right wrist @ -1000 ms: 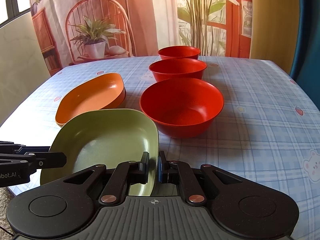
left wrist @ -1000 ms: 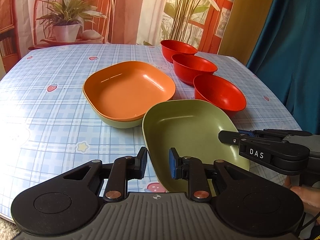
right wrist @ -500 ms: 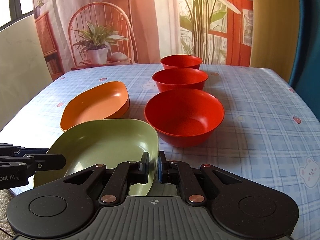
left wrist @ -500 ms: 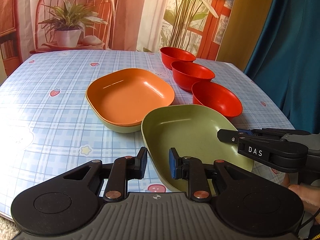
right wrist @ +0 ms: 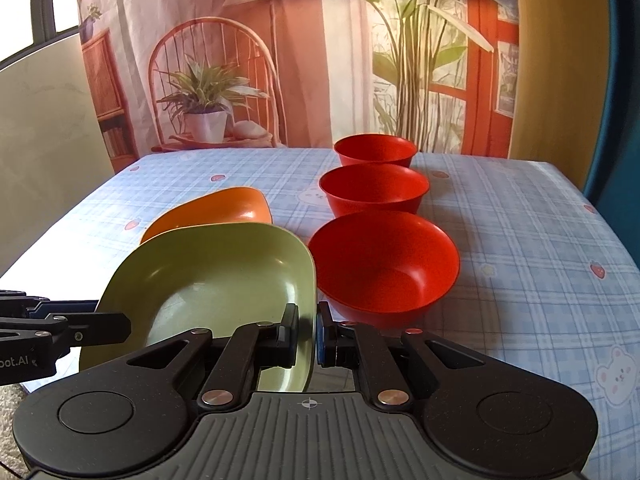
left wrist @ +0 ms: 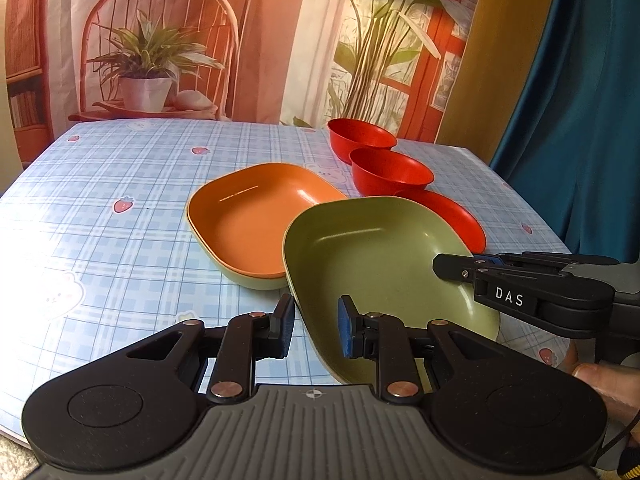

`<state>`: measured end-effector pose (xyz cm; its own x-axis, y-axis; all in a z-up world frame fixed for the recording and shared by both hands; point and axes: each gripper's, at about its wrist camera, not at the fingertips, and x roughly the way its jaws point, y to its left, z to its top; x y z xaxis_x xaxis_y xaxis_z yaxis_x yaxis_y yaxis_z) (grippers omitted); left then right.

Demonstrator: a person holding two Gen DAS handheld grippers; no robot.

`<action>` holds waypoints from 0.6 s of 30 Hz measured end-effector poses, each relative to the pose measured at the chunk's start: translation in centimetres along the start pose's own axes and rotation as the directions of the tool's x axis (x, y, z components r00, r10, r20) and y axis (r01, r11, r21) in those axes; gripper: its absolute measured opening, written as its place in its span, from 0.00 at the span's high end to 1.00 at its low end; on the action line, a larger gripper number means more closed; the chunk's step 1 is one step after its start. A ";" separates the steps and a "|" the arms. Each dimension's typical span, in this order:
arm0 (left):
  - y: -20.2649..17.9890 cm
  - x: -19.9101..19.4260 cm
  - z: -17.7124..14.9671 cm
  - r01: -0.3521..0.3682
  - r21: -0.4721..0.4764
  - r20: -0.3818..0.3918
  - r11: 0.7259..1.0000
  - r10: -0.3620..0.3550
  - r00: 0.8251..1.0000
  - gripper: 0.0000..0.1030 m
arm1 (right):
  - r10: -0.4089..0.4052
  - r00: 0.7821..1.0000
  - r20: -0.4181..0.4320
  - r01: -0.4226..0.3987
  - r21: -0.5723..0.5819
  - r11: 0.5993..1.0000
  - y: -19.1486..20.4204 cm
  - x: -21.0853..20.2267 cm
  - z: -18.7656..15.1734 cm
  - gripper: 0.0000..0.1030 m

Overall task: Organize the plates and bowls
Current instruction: 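Lift the green plate with the left gripper and carry it over the orange plate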

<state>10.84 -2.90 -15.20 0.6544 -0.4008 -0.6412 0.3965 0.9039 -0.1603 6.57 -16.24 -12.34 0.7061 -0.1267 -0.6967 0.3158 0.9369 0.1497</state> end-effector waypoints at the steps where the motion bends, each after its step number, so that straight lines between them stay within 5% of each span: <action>1: 0.0 -0.1 0.1 -0.002 -0.001 0.004 1.000 0.002 1.000 0.76 | 0.001 1.000 0.004 -0.001 -0.007 1.000 0.1 0.0 0.2 0.92; 18: 2.0 0.2 2.8 -0.019 -0.068 0.036 0.998 0.021 0.999 0.76 | 0.066 0.998 0.013 -0.065 -0.063 0.996 1.4 2.4 4.9 0.92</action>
<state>13.51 -1.61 -13.54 0.6858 -0.3865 -0.6167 0.3394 0.9194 -0.1988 11.81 -16.82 -10.39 0.7335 -0.0687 -0.6763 0.2284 0.9619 0.1500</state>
